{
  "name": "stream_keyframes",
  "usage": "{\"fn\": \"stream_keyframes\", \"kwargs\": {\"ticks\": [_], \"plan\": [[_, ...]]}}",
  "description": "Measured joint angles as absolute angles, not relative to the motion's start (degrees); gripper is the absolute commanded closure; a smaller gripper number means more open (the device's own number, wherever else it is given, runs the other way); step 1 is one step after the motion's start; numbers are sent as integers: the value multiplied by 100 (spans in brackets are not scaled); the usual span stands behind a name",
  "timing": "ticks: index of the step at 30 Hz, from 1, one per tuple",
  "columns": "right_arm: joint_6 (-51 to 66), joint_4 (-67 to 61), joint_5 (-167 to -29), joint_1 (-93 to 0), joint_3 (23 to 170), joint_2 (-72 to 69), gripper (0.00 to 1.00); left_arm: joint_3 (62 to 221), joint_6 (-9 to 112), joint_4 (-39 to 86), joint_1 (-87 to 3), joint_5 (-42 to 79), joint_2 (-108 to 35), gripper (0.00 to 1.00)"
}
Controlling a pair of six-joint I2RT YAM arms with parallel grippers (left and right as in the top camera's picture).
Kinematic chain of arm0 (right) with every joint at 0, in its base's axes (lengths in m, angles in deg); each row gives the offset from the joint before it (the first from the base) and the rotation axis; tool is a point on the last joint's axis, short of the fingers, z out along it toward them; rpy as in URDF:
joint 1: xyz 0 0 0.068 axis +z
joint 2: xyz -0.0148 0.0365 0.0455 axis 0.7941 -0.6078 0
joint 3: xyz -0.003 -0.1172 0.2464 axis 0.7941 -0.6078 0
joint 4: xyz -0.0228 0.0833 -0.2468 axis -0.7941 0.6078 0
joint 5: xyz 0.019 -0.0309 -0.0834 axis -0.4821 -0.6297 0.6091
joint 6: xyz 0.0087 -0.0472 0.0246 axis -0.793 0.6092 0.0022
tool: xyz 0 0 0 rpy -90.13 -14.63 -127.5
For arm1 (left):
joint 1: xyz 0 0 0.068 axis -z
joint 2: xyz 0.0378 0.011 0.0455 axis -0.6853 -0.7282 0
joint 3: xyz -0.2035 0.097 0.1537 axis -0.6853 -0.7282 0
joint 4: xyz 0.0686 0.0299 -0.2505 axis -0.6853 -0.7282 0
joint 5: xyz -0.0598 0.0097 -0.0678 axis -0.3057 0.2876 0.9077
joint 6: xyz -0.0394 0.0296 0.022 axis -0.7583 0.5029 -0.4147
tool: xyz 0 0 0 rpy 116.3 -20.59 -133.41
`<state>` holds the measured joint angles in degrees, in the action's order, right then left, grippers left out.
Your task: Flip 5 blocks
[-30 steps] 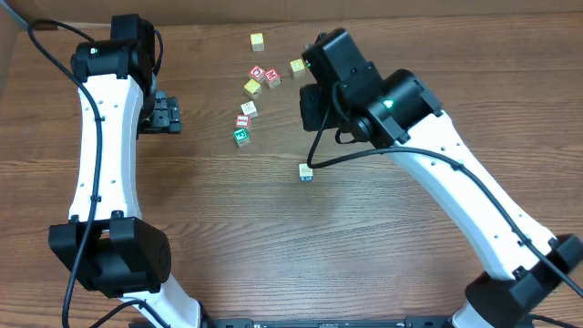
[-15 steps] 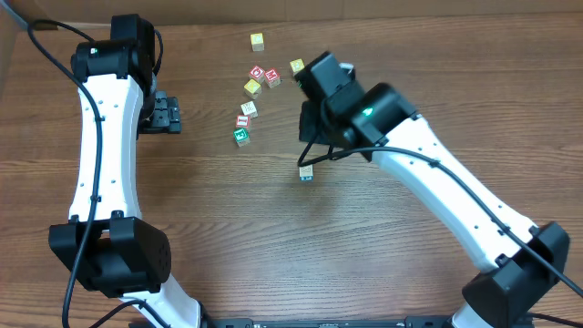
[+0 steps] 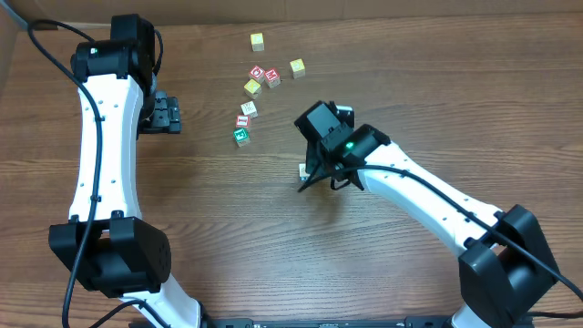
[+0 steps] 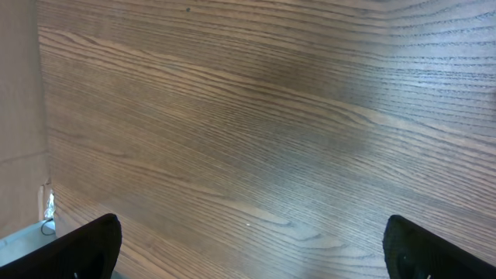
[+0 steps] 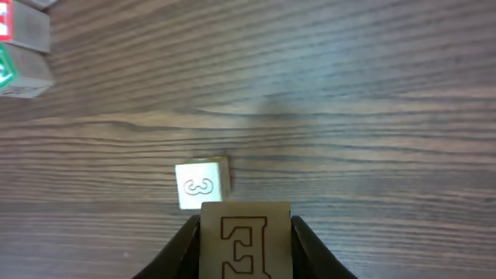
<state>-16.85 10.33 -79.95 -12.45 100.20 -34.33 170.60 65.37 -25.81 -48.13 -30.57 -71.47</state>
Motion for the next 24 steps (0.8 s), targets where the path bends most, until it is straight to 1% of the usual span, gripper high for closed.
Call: {"fn": "stream_keyframes", "kwargs": {"ticks": [4,8,17,24], "plan": [[-1749,467,-7969,-1245,9579,-3433,76,17060,6537,-2581,-4810,-3054,-7147,0],[-1757,-368,-7919,-1245,9106,-3433,76,17060,6537,-2581,-4813,-3054,-7147,0],[-1746,-866,-7825,-1245,8549,-3433,75,17060,6537,-2583,-4813,-3054,-7147,0],[-1497,-1531,-7669,-1245,8267,-3433,75,17060,6537,-2581,-4810,-3054,-7147,0]]}}
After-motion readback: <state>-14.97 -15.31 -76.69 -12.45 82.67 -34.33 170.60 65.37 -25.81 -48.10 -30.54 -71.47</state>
